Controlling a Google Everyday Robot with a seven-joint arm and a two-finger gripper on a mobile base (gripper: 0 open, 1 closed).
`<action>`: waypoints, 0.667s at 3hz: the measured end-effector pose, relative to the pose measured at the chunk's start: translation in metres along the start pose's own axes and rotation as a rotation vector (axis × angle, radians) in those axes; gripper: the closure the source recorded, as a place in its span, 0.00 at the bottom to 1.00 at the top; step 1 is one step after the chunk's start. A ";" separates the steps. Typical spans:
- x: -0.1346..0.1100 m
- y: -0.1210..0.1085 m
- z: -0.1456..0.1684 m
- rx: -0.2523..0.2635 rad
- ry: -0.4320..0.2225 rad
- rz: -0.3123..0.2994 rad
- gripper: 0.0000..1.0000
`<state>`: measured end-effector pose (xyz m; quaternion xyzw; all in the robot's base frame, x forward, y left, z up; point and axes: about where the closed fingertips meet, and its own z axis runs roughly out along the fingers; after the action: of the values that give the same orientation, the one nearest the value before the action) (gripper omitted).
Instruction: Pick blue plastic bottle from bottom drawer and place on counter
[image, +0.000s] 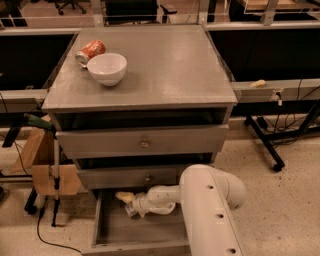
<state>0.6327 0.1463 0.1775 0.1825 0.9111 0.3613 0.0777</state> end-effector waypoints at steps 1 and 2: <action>-0.002 -0.003 -0.003 0.005 -0.017 0.009 0.00; -0.002 -0.005 -0.005 0.018 -0.035 0.010 0.00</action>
Offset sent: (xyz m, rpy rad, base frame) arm 0.0006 -0.0145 0.0029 -0.0446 -0.0206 -0.0516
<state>0.6323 0.1389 0.1781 0.1942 0.9119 0.3503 0.0899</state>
